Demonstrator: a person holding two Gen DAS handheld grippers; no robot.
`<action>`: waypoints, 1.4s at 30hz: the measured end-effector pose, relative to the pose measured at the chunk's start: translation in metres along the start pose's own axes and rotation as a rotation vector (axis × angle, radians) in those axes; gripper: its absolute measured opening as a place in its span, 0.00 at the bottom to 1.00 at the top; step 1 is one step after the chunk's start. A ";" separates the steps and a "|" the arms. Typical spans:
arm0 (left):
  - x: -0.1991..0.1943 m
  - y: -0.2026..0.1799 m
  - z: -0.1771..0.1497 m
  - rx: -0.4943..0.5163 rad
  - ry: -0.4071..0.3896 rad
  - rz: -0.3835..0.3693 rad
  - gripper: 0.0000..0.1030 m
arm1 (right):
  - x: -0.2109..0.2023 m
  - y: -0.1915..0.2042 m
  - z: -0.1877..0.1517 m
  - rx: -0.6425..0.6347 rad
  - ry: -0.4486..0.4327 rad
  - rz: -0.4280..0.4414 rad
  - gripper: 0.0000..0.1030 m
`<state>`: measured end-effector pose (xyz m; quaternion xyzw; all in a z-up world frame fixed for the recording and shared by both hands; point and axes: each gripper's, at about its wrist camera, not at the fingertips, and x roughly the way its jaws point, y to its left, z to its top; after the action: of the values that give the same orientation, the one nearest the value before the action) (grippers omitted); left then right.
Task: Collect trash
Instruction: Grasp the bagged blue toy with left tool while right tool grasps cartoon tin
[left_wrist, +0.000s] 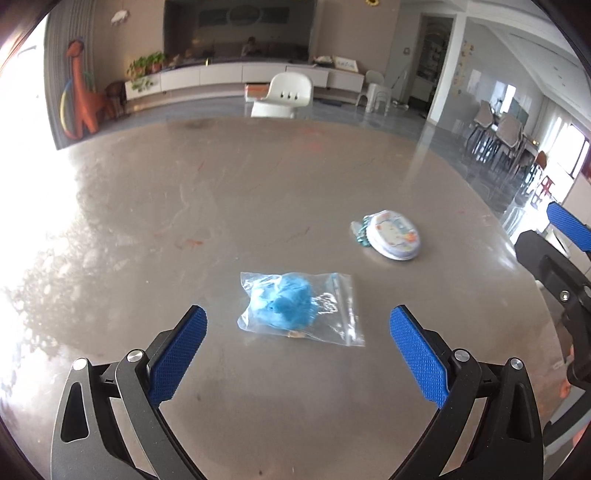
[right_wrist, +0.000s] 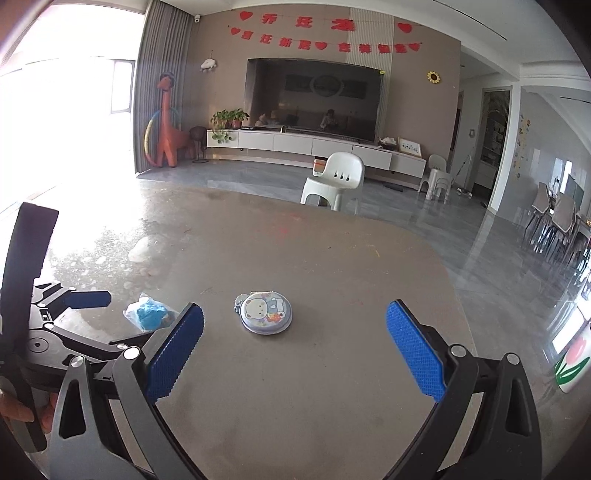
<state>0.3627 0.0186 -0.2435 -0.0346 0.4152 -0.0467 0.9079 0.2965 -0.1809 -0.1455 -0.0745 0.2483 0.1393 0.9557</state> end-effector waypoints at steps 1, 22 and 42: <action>0.005 0.001 0.000 0.004 0.007 0.012 0.95 | 0.003 0.002 0.000 -0.006 0.004 0.004 0.96; 0.008 0.014 0.009 0.068 0.000 0.027 0.37 | 0.043 0.016 0.002 -0.028 0.102 0.026 0.96; -0.005 0.023 0.011 0.056 -0.068 0.012 0.37 | 0.108 0.018 0.008 0.019 0.373 0.070 0.53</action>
<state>0.3688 0.0423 -0.2347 -0.0084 0.3829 -0.0519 0.9223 0.3854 -0.1376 -0.1930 -0.0814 0.4252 0.1540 0.8882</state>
